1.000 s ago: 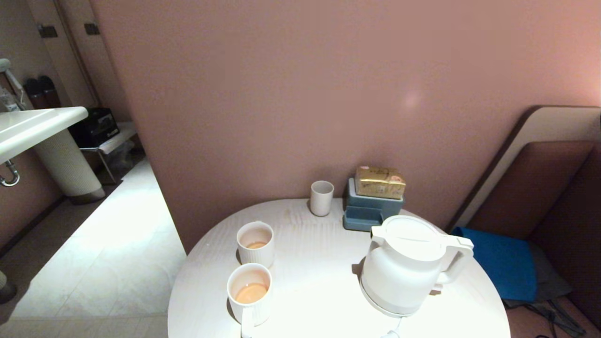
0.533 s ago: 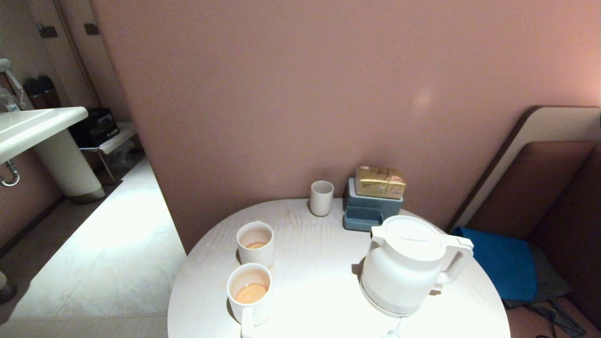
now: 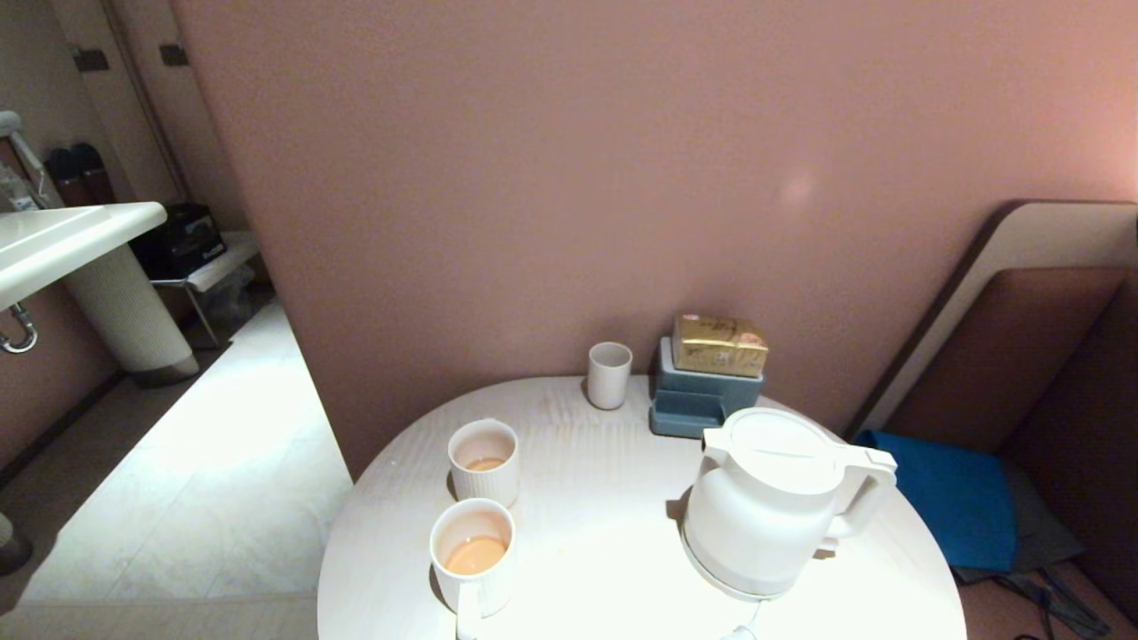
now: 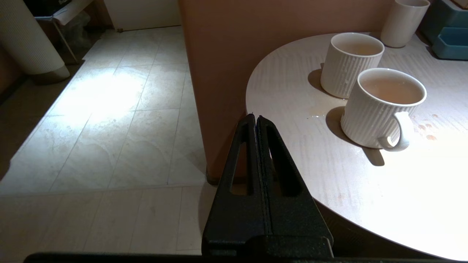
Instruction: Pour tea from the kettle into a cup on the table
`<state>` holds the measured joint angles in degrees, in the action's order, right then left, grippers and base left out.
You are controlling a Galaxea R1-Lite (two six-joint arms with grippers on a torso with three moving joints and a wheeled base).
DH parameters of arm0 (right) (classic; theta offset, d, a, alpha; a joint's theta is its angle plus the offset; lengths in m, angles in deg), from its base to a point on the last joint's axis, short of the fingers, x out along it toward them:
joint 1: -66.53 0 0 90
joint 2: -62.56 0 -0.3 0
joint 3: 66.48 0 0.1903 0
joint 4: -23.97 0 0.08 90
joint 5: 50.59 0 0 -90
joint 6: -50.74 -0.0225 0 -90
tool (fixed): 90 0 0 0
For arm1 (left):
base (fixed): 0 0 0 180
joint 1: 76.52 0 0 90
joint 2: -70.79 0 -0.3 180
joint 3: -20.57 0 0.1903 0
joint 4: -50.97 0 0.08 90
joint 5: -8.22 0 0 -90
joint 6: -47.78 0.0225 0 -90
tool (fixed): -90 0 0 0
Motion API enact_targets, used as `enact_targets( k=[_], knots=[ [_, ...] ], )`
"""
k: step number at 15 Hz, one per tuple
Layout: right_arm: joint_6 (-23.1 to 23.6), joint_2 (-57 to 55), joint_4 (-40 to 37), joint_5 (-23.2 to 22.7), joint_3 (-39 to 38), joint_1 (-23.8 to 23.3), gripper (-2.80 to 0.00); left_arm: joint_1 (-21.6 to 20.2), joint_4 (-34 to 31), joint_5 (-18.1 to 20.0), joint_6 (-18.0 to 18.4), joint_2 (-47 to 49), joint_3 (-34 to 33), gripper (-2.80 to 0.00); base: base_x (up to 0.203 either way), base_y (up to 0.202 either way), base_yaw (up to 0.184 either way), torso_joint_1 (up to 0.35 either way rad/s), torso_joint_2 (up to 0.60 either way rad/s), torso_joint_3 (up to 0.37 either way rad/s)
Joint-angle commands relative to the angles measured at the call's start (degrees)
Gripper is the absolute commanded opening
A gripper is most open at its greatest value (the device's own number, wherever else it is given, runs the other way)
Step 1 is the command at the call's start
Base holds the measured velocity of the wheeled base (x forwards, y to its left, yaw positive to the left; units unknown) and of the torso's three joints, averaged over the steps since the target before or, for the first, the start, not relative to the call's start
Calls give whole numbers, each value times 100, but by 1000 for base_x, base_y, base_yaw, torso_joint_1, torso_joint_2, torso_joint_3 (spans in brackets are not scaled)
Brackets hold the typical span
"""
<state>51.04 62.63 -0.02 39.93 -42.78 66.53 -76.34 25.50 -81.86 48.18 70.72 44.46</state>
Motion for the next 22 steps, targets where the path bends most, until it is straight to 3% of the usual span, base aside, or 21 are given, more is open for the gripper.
enact_targets(
  k=[1, 9, 10, 22],
  knots=[
    [5, -7, 1, 0, 3, 0, 0, -1, 3, -1, -5, 7, 0, -280, 0, 0, 0, 0, 0, 0],
    [58, -7, 1, -26, 9, 0, 0, -1, -1, -1, 4, 7, 0, -280, 0, 0, 0, 0, 0, 0],
    [66, -7, -8, -26, 10, 7, -280, -1, -1, -1, 4, 7, 0, -280, 0, 0, 0, 0, 0, 0],
    [74, -7, -17, -26, 10, 0, -280, -1, -1, -1, 1, 7, 0, -280, 0, 0, 0, 0, 0, 0]
  ],
)
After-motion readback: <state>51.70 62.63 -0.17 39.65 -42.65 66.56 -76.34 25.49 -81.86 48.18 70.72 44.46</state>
